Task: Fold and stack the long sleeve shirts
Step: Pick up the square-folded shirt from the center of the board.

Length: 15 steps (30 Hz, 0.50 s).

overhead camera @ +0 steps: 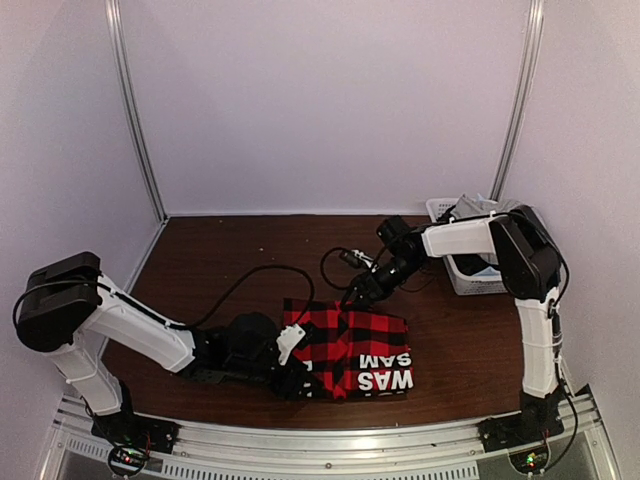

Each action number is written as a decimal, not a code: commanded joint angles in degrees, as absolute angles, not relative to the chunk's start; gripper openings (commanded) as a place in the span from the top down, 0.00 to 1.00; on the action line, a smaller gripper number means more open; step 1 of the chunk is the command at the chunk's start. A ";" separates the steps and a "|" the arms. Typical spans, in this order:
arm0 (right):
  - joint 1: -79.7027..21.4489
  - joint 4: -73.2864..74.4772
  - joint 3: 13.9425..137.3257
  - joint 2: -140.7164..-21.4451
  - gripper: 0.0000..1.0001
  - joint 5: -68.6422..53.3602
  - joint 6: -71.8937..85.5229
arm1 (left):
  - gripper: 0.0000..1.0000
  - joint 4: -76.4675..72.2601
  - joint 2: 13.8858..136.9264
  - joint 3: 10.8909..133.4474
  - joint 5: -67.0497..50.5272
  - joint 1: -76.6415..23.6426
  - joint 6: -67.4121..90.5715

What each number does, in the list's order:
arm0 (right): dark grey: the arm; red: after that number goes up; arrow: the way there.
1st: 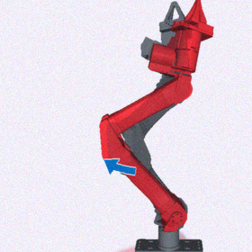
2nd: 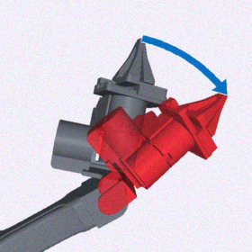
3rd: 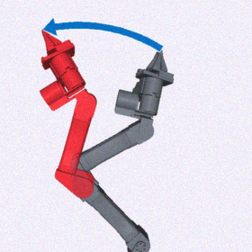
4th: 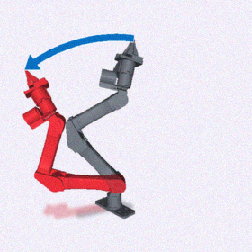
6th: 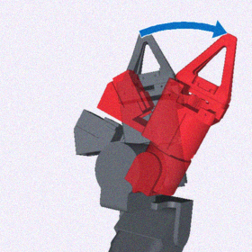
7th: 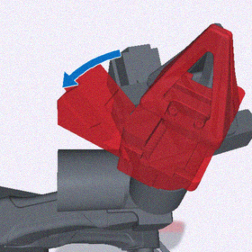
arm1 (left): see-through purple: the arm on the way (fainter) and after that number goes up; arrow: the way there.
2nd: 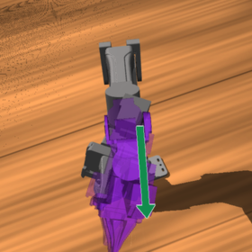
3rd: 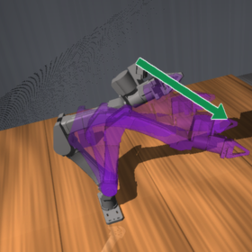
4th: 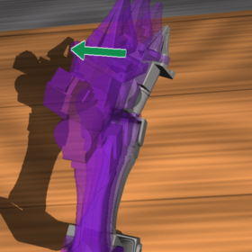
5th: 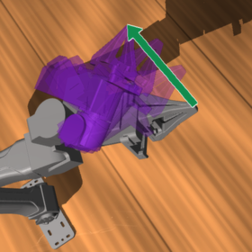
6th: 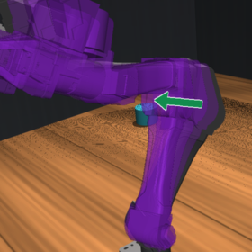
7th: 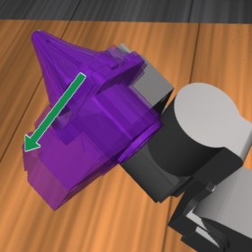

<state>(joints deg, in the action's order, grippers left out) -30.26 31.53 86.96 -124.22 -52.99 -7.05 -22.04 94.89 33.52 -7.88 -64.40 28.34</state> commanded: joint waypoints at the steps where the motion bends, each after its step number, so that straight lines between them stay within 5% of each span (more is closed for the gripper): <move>1: -28.27 31.56 84.71 -125.96 0.01 -56.50 -4.65 | 0.34 -20.49 96.24 34.60 -5.44 -64.24 27.51; 15: -29.65 33.10 76.94 -126.28 0.15 -60.06 -10.33 | 0.37 -15.68 94.58 34.74 2.49 -64.20 27.51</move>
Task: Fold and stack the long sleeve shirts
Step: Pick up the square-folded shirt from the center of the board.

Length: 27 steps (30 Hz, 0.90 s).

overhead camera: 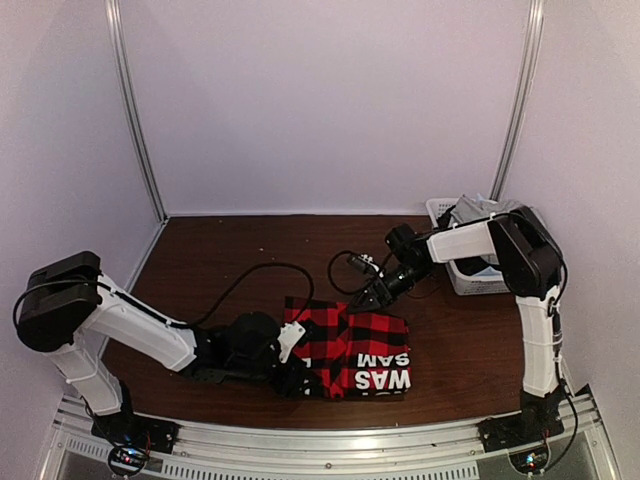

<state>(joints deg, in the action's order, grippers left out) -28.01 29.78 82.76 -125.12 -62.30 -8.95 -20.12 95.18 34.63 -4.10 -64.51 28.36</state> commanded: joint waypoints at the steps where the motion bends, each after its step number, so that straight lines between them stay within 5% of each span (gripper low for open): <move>1: -30.08 32.38 75.83 -125.90 0.16 -60.13 -10.16 | 0.38 -14.50 94.73 35.21 3.11 -64.11 26.83; 8: -32.54 27.17 72.06 -126.66 0.28 -62.25 -6.69 | 0.40 -10.82 95.85 36.39 4.62 -64.08 21.84; 13: -33.97 26.43 72.77 -127.92 0.48 -65.94 -6.26 | 0.40 -10.41 95.17 37.14 3.85 -64.13 20.69; 18: -32.81 23.93 71.30 -124.15 0.98 -69.08 -4.13 | 0.34 -10.82 91.87 37.64 4.26 -64.07 20.54; 27: -24.55 27.20 68.60 -99.04 1.00 -41.89 9.74 | 0.18 -7.53 74.93 35.62 7.03 -58.35 22.95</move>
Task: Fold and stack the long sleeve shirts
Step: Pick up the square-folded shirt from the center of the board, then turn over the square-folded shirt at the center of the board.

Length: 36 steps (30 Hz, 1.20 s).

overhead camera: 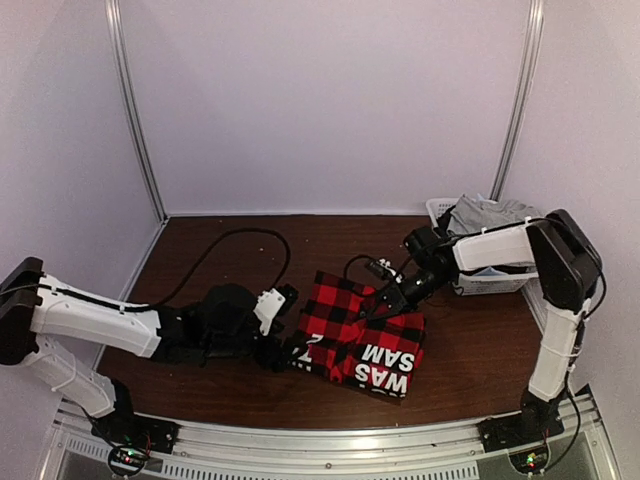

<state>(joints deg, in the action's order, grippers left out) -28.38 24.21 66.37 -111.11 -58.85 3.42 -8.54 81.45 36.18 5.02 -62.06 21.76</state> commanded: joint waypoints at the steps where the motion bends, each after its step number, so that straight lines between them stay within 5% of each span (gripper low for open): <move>1: -24.45 30.58 70.53 -96.62 1.00 -35.23 10.00 | 0.18 -6.23 73.60 36.05 7.03 -57.10 23.14; 7: -27.79 45.43 83.86 -89.00 1.00 2.11 12.75 | 0.18 1.07 70.31 39.70 8.32 -48.73 24.24; 13: -39.11 52.81 91.57 -95.96 1.00 26.64 17.56 | 0.18 4.53 70.21 42.11 8.96 -42.00 25.02; 25: -64.81 65.59 107.68 -121.71 0.93 40.29 31.82 | 0.18 11.29 68.32 44.15 10.70 -37.17 26.81; 29: -70.18 65.14 112.76 -127.68 0.79 36.73 32.62 | 0.18 13.38 66.98 44.18 11.52 -35.30 26.80; 36: -75.92 61.07 115.74 -131.83 0.27 30.18 33.25 | 0.18 15.37 66.42 44.98 12.13 -32.47 25.42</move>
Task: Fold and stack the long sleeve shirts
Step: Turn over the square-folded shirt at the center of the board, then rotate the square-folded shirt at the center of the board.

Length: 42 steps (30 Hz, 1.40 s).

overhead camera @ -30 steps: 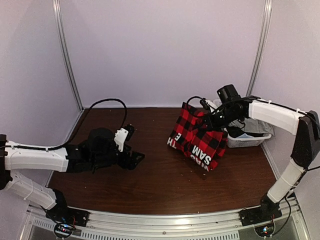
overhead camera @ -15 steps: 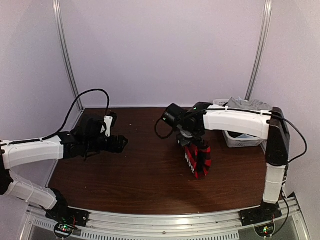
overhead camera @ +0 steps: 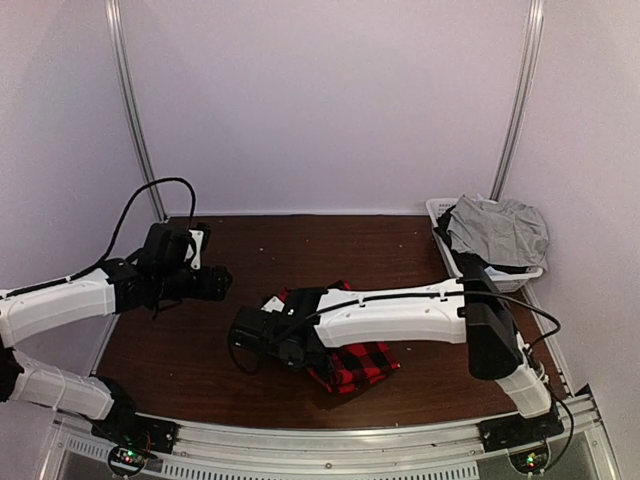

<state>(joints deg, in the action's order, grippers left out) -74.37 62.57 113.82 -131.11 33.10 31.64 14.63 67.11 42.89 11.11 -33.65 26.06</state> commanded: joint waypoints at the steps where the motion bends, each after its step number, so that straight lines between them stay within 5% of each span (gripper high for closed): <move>1: -76.65 59.92 115.61 -131.39 0.20 29.36 33.00 | 0.18 15.29 66.56 44.95 12.13 -32.36 25.34; 5: -79.30 51.96 111.79 -126.34 0.02 23.31 29.49 | 0.17 13.79 67.13 44.20 10.57 -32.28 25.60; 13: -76.26 32.35 89.24 -106.77 0.01 8.86 26.01 | 0.17 6.82 65.45 37.74 0.50 -32.34 28.97; 21: -62.85 22.18 71.52 -93.08 0.02 1.97 26.58 | 0.18 -7.76 61.49 26.17 -10.14 -34.19 39.24; 32: -48.39 13.13 63.70 -97.75 0.09 -8.52 26.87 | 0.31 -24.63 71.64 18.25 -16.12 -37.87 51.32; 42: -47.11 3.22 53.76 -99.78 0.12 -18.62 30.83 | 0.35 -33.80 82.95 20.32 -21.16 -37.88 52.61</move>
<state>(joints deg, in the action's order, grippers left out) -46.96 10.09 58.22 -100.57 -12.60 27.92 -27.33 78.83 18.37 -18.02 -37.60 52.01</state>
